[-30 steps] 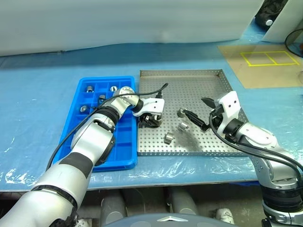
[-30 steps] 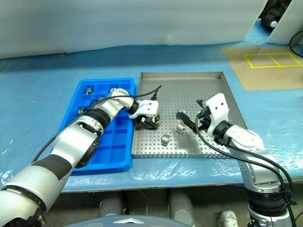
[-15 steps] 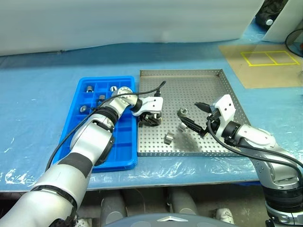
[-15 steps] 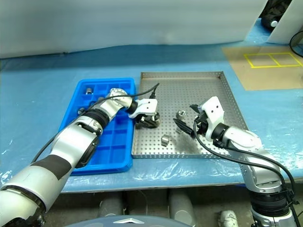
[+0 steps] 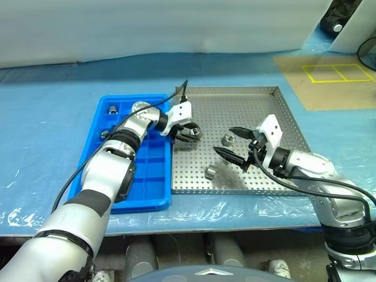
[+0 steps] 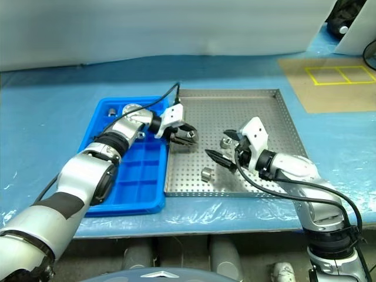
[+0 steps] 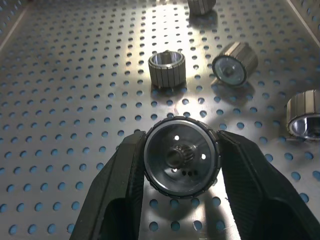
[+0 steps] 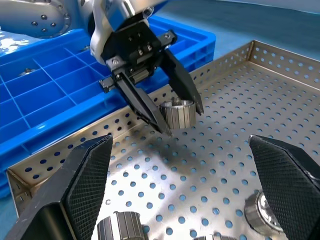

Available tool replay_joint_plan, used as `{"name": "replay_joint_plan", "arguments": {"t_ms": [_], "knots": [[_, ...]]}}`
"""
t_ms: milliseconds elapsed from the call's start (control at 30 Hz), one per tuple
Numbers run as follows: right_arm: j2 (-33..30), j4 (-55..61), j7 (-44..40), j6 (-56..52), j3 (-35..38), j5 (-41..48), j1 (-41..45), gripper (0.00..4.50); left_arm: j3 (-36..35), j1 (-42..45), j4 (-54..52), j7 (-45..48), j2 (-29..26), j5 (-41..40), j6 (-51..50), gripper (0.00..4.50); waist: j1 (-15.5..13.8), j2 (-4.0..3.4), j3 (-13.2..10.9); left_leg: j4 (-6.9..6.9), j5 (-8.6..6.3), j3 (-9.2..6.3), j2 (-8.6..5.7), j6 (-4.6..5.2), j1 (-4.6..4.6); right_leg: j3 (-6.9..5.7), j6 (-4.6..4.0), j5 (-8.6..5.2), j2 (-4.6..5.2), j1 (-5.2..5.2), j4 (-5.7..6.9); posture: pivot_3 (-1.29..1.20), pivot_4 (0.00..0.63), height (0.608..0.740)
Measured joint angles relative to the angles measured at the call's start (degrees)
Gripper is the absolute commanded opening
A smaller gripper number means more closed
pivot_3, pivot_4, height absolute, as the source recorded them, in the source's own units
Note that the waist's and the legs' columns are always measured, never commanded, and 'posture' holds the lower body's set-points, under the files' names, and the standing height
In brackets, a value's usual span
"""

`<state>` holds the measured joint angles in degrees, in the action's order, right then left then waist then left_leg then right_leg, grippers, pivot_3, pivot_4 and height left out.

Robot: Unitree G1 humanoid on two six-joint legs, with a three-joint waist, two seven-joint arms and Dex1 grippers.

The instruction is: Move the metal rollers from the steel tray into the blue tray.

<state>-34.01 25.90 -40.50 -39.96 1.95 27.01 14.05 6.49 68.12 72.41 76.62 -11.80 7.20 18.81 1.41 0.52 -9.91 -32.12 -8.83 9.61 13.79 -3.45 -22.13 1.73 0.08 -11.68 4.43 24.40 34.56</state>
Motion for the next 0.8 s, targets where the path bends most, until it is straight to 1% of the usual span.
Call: {"name": "replay_joint_plan", "arguments": {"t_ms": [100,167,267,333,433,500,567,633,800], "knots": [[0.3,-3.3,-1.8,1.3,-2.8,-0.6,3.6,4.5,-2.5,-2.3,-8.2,6.5,-3.0,-5.2,-4.3,1.87,-0.5,-0.02,0.0,0.08,0.01,0.08,0.04,-0.03,0.05,0.01,-0.01,0.0,0.0,0.08,0.06,-0.24,0.15,0.74],[0.9,-5.8,-3.2,2.4,-4.5,-1.1,6.0,4.5,-3.4,-6.4,-16.0,9.6,-5.8,-8.2,-8.2,1.87,-0.8,-0.03,0.0,0.22,0.03,0.17,0.06,-0.06,0.12,0.02,-0.02,-0.01,-0.01,0.11,0.06,-0.18,0.15,0.74],[2.6,-12.0,-7.0,5.8,-8.3,-2.7,11.5,4.5,-4.9,-20.4,-37.5,11.0,-12.2,-14.4,-21.5,1.87,-1.0,-0.04,0.0,0.52,0.12,0.28,0.13,-0.21,-0.04,0.01,-0.1,-0.05,-0.05,0.47,0.15,-0.1,0.15,0.74],[3.7,-15.3,-9.1,7.7,-10.3,-3.7,13.4,4.5,-5.5,-27.7,-48.3,9.7,-15.3,-17.4,-29.4,1.87,-2.3,-0.04,0.0,0.71,0.2,0.27,0.19,-0.31,-0.19,-0.1,-0.14,-0.07,-0.07,0.68,0.18,-0.05,0.15,0.74],[6.5,-20.8,-12.2,10.7,-13.2,-4.9,16.9,4.5,-7.5,-36.1,-62.8,5.5,-19.3,-20.9,-37.5,1.87,-4.2,-0.04,0.0,0.78,0.21,0.24,0.21,-0.33,-0.29,-0.21,-0.16,-0.08,-0.06,0.75,0.21,0.05,0.15,0.74],[8.2,-24.0,-14.1,12.6,-14.7,-5.8,19.2,4.5,-9.5,-40.1,-69.0,2.5,-21.4,-22.3,-39.9,1.87,-5.2,-0.05,0.0,0.78,0.2,0.23,0.2,-0.33,-0.28,-0.23,-0.17,-0.08,-0.04,0.74,0.18,0.1,0.15,0.74],[10.0,-27.7,-16.3,14.8,-16.0,-6.7,21.8,4.5,-12.6,-44.1,-73.8,-1.5,-22.6,-24.2,-42.2,1.87,-5.6,-0.05,0.0,0.78,0.22,0.22,0.19,-0.36,-0.29,-0.25,-0.17,-0.09,-0.03,0.75,0.2,0.14,0.15,0.74],[11.1,-31.0,-18.2,16.7,-16.8,-7.4,23.5,4.5,-14.7,-46.0,-76.5,-5.1,-23.2,-25.6,-43.9,1.87,-6.8,-0.05,0.0,0.79,0.27,0.17,0.21,-0.45,-0.29,-0.31,-0.18,-0.1,-0.03,0.74,0.22,0.17,0.15,0.74],[13.8,-36.3,-20.8,19.8,-17.3,-8.9,26.4,4.5,-16.2,-50.6,-77.6,-12.2,-24.1,-25.1,-42.7,1.87,-7.5,-0.04,0.0,0.76,0.33,0.12,0.2,-0.53,-0.29,-0.32,-0.17,-0.1,-0.02,0.73,0.29,0.21,0.15,0.74]]}}
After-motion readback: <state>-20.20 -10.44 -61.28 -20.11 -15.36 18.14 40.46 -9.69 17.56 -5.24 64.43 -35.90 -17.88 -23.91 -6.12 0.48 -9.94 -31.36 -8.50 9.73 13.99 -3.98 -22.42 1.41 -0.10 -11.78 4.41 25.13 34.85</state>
